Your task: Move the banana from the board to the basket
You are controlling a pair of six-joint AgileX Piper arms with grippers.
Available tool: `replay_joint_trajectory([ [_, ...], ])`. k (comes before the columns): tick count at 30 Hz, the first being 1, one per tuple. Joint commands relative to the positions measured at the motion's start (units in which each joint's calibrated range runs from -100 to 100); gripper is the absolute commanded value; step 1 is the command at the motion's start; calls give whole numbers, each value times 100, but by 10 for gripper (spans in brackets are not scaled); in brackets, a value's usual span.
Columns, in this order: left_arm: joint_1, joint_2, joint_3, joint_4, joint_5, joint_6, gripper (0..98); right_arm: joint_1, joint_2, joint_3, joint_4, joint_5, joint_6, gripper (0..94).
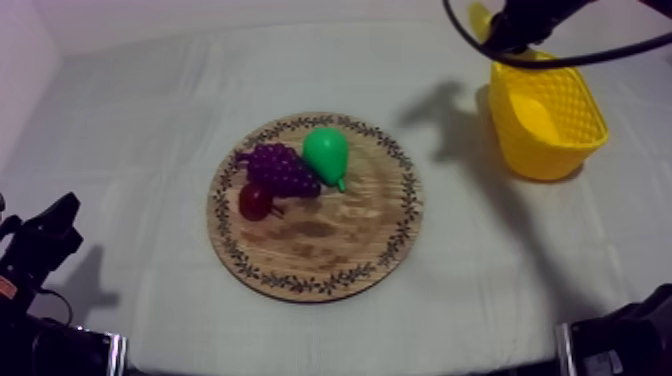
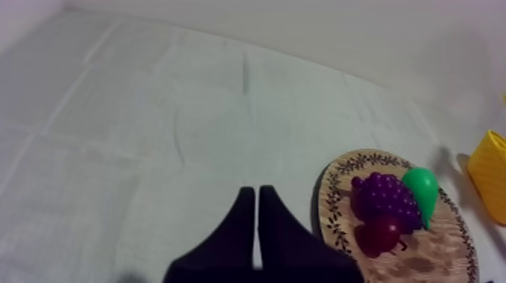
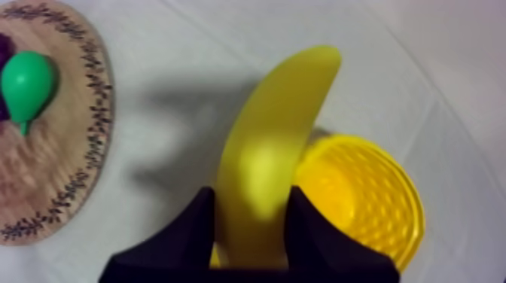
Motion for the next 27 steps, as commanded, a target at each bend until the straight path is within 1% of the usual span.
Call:
replay_joint_trajectory([
  [1,1,0,-3,4,-5,1,1,339,-7,75,-8,-41,7,212],
  [11,1,0,-3,4,-5,1,1,847,-44,801,-101,-309,20,215],
  [19,1,0,-3,4,-5,1,1,1022,7,1504,-212,-729,39,219],
  [23,1,0,-3,4,-5,2,1,1060,47,1664,-312,-911,-30,263],
  [27,1,0,-3,4,-5,0,1,1073,122,1708,-340,-1088,-164,312],
])
